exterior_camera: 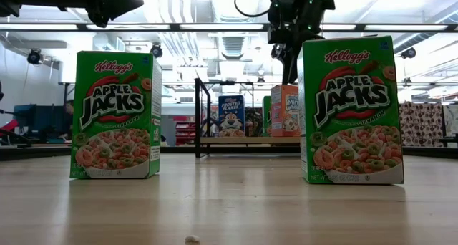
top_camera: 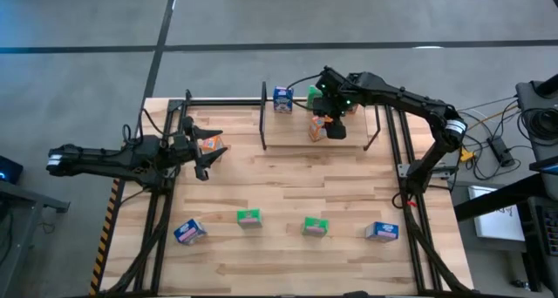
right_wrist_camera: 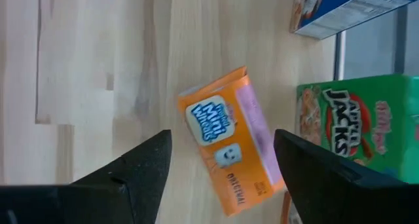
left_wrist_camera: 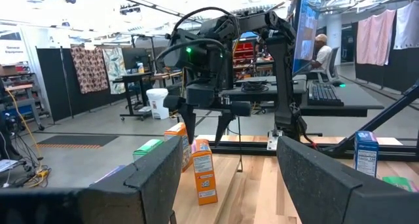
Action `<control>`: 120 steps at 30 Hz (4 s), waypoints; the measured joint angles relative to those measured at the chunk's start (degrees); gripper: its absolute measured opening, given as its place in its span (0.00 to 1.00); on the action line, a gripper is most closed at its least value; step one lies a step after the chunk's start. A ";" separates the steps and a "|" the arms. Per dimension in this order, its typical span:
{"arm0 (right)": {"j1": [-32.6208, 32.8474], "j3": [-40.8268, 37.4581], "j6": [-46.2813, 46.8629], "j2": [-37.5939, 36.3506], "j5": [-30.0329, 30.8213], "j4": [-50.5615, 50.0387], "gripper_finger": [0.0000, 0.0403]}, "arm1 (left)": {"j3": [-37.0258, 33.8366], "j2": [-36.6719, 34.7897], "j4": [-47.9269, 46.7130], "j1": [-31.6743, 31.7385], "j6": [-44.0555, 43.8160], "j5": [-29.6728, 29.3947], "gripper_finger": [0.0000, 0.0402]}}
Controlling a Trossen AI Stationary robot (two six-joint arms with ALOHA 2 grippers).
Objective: Stack cereal on shelf
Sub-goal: Put the bottom orange cereal box aligned with the other orange cereal box on the shelf
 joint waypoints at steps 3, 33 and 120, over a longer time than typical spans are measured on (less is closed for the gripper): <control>0.00 -0.51 -0.02 0.65 0.09 0.24 0.64 | 0.00 0.00 0.00 0.00 -0.19 0.01 0.58; -0.22 1.28 1.95 1.39 4.86 0.00 0.66 | -0.02 0.02 0.00 0.00 -0.22 0.02 0.58; -15.08 -5.93 -3.41 -1.84 6.32 -6.86 0.39 | 0.00 1.53 0.20 0.02 -0.62 0.04 0.58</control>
